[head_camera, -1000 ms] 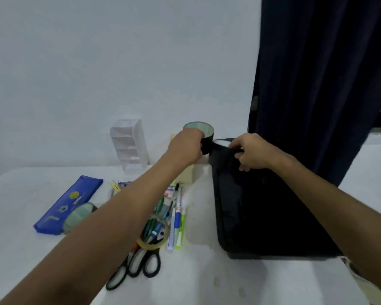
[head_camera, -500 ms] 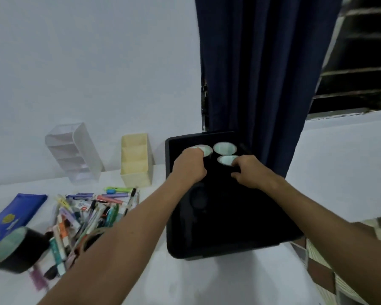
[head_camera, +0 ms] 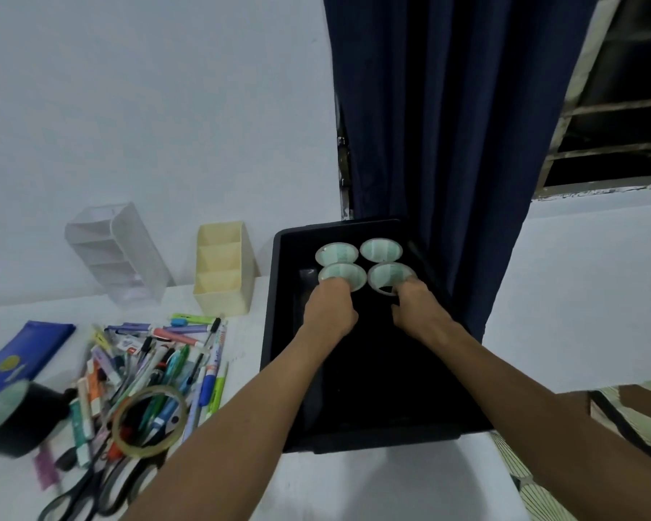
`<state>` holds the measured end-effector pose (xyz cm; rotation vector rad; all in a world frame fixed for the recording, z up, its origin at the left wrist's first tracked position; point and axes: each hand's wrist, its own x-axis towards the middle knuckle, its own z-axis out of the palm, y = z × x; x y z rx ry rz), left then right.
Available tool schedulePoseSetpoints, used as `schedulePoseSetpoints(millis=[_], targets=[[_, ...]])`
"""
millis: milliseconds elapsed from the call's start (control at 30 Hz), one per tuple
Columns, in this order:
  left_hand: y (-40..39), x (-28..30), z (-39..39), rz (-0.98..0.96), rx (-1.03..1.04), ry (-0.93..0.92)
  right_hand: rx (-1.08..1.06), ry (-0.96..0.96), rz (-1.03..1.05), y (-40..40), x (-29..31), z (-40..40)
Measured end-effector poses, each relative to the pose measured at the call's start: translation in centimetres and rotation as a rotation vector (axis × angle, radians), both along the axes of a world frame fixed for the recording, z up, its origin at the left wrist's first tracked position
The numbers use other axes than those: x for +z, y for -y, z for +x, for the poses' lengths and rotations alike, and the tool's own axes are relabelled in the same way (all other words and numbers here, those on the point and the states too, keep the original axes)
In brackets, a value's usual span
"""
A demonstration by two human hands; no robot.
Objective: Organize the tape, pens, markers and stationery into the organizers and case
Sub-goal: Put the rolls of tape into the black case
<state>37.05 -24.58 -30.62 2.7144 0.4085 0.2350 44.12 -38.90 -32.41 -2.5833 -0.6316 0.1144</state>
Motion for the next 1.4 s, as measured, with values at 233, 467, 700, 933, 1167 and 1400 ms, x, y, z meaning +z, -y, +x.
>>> schedulePoseSetpoints(millis=[233, 467, 700, 933, 1167, 1400], targets=[[-0.1, -1.4, -0.1, -0.011, 0.020, -0.005, -0.005, -0.008, -0.053, -0.4, -0.5, 0.0], [-0.1, -2.0, -0.1, 0.052, -0.031, -0.029, 0.030, 0.023, -0.157, -0.4, -1.3, -0.1], [-1.7, -1.6, -0.8, -0.012, -0.073, -0.090, 0.022, 0.092, -0.157, -0.5, -0.5, -0.8], [-5.3, 3.7, -4.7, -0.010, -0.017, 0.128, 0.167, 0.186, 0.034, -5.8, 4.1, -4.7], [-14.7, 7.4, -14.2, 0.054, 0.291, 0.120, 0.571, 0.180, 0.093, -17.1, 7.3, -12.6], [-23.4, 6.2, -26.9, 0.065, 0.667, -0.124, 0.816, 0.068, -0.126, -24.9, 4.7, -19.3]])
